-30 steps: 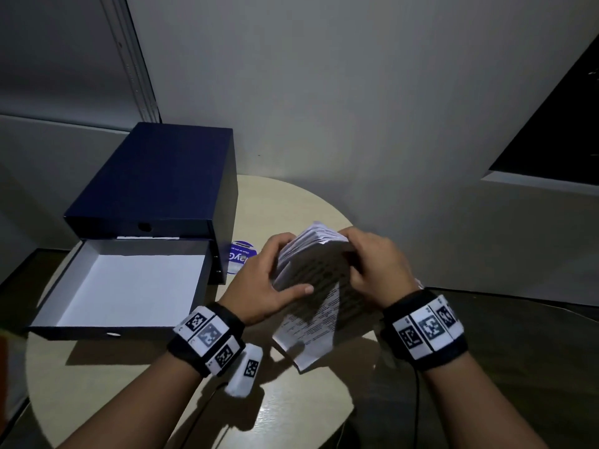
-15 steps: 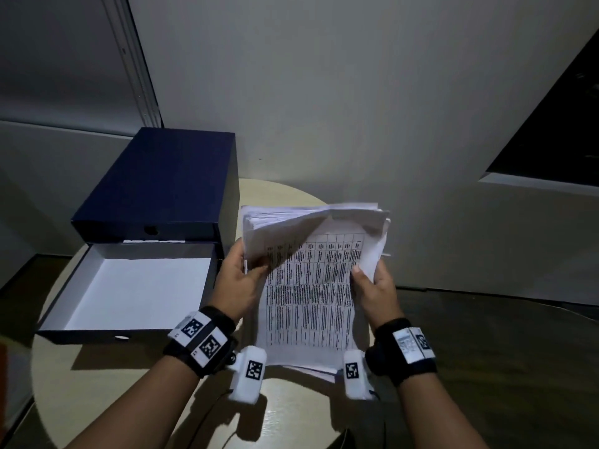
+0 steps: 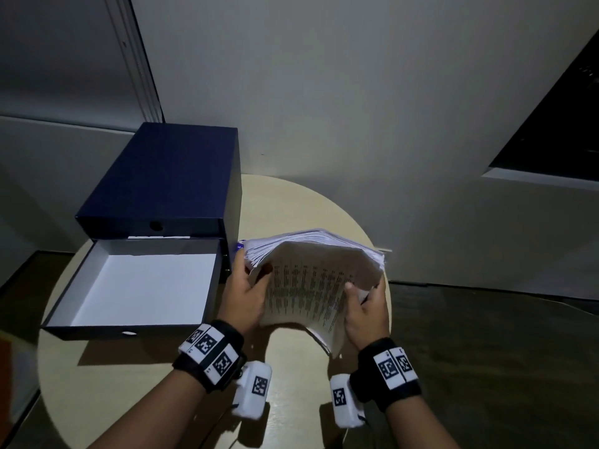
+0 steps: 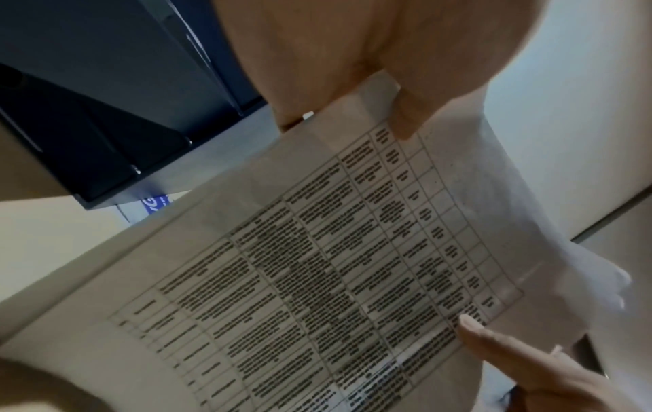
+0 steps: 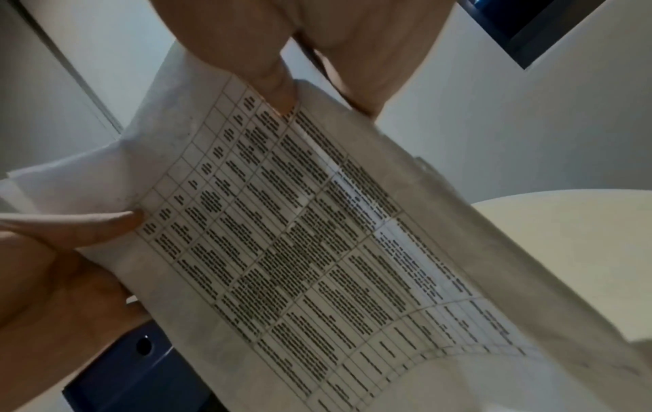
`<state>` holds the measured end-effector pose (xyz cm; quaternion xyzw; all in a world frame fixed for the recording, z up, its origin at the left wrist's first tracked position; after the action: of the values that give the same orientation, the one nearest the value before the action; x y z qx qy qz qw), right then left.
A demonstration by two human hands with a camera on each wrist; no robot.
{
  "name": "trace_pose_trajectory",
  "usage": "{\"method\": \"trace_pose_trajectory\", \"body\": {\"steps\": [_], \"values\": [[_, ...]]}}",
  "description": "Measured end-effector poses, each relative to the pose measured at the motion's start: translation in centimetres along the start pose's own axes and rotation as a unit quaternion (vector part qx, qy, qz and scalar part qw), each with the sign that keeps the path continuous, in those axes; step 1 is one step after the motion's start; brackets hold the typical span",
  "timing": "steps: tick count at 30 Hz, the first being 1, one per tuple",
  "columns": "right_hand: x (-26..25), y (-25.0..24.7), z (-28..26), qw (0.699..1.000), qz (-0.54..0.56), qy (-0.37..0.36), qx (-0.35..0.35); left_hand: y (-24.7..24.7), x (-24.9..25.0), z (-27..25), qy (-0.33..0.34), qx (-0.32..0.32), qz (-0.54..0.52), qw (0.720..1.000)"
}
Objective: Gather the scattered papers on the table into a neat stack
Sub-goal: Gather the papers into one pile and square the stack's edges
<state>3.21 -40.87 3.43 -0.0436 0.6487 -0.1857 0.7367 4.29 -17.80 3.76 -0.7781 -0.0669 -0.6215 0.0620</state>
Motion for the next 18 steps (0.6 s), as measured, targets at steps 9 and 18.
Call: {"method": "trace_pose_trajectory", "body": {"steps": [9, 18], "values": [[-3.1, -0.9, 0.7, 0.99, 0.062, -0.106, 0.063, -0.3, 4.1, -1.6, 0.123, 0.002, -0.016, 0.992], [-5.4, -0.6, 3.1, 0.98, 0.06, -0.103, 0.158, 0.1, 6.1, -0.1, 0.117, 0.066, -0.026, 0.991]]}}
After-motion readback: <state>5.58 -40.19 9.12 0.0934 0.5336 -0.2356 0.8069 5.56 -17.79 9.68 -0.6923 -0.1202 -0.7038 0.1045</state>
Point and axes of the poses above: each hand's wrist, its own z-axis towards the middle knuckle, its own y-axis out of the palm, x = y × z, the point moved 4 cm from there along z, towards the middle knuckle, and after that the axes turned 12 degrees about -y, right-handed, at the moved point
